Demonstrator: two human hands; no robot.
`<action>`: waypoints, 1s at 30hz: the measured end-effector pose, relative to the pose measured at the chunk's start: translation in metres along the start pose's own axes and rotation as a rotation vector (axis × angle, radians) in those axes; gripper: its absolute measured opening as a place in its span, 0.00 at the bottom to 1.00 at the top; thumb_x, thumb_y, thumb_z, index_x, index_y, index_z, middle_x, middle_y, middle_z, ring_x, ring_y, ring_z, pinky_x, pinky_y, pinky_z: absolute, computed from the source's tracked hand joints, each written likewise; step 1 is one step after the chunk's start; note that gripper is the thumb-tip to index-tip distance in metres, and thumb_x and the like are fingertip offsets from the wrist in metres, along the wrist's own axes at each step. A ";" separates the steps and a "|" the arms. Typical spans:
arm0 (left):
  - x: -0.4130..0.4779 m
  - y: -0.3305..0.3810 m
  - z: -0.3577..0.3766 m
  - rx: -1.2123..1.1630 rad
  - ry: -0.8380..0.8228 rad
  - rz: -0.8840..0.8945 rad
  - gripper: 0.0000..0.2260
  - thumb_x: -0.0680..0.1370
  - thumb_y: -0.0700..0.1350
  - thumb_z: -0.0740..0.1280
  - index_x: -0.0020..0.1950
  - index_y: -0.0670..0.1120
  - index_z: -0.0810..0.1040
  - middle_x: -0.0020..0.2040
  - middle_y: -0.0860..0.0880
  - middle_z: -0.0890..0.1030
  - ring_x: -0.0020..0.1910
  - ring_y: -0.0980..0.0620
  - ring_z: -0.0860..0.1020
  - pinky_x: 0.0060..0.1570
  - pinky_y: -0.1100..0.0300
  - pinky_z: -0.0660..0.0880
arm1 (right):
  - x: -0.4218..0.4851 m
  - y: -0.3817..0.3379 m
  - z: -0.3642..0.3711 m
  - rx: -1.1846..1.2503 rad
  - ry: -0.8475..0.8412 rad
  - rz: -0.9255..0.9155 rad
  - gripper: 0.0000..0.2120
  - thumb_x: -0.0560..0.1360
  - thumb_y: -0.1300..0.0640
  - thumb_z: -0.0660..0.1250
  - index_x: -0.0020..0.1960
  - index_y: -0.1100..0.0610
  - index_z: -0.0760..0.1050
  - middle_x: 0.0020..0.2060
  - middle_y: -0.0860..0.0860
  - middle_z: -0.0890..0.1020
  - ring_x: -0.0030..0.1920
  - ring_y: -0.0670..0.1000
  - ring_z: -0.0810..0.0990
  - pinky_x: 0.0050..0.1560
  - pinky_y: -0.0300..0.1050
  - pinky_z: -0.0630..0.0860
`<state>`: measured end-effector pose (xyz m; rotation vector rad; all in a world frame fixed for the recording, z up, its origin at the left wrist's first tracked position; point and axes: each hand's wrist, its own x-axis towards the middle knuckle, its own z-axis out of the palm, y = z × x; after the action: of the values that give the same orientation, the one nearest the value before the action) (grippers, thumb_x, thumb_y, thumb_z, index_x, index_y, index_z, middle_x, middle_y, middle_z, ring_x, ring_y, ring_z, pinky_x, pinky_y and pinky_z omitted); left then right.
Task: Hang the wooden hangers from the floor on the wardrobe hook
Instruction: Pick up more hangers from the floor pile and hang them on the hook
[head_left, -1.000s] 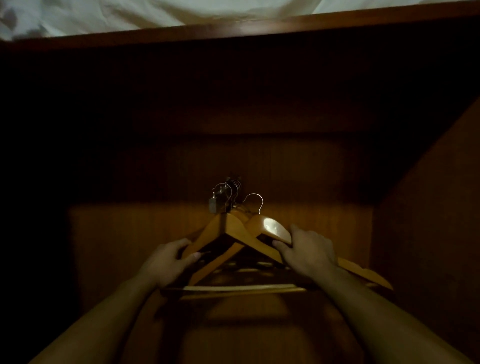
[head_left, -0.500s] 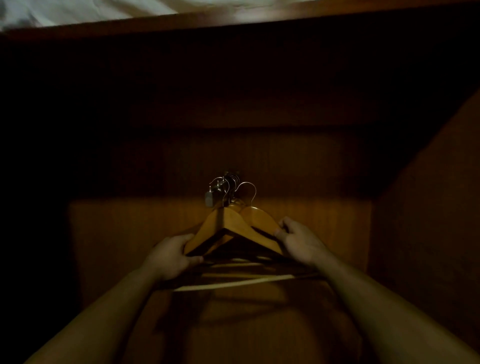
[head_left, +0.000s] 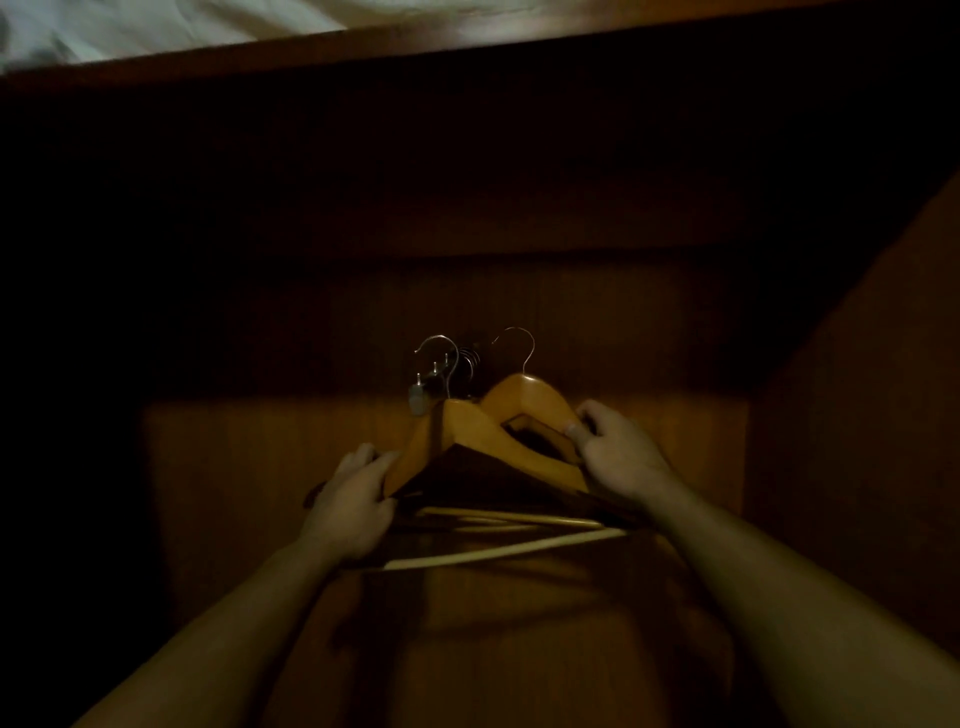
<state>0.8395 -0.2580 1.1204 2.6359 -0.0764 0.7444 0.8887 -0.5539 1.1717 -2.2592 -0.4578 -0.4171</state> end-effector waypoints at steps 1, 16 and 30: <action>0.001 0.000 0.001 0.000 -0.020 -0.004 0.27 0.77 0.38 0.64 0.75 0.54 0.65 0.57 0.54 0.68 0.57 0.55 0.67 0.58 0.56 0.70 | 0.000 0.001 0.000 -0.002 -0.002 -0.008 0.07 0.84 0.48 0.58 0.56 0.47 0.73 0.46 0.47 0.80 0.46 0.49 0.80 0.48 0.49 0.77; 0.004 -0.027 0.006 0.029 -0.086 -0.001 0.33 0.77 0.44 0.65 0.79 0.56 0.55 0.66 0.56 0.69 0.63 0.55 0.67 0.64 0.55 0.68 | 0.021 -0.026 0.050 -0.089 -0.126 -0.043 0.09 0.83 0.46 0.58 0.58 0.46 0.73 0.47 0.47 0.80 0.46 0.48 0.80 0.53 0.53 0.79; 0.009 -0.025 0.009 0.025 -0.112 0.003 0.34 0.77 0.40 0.64 0.79 0.56 0.55 0.65 0.54 0.70 0.62 0.54 0.68 0.62 0.55 0.70 | 0.006 -0.015 0.062 -0.123 -0.007 -0.014 0.15 0.82 0.42 0.58 0.60 0.52 0.72 0.52 0.48 0.75 0.50 0.49 0.75 0.49 0.46 0.73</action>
<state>0.8557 -0.2380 1.1090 2.7005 -0.1027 0.6025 0.8965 -0.4970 1.1437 -2.3781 -0.4631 -0.4559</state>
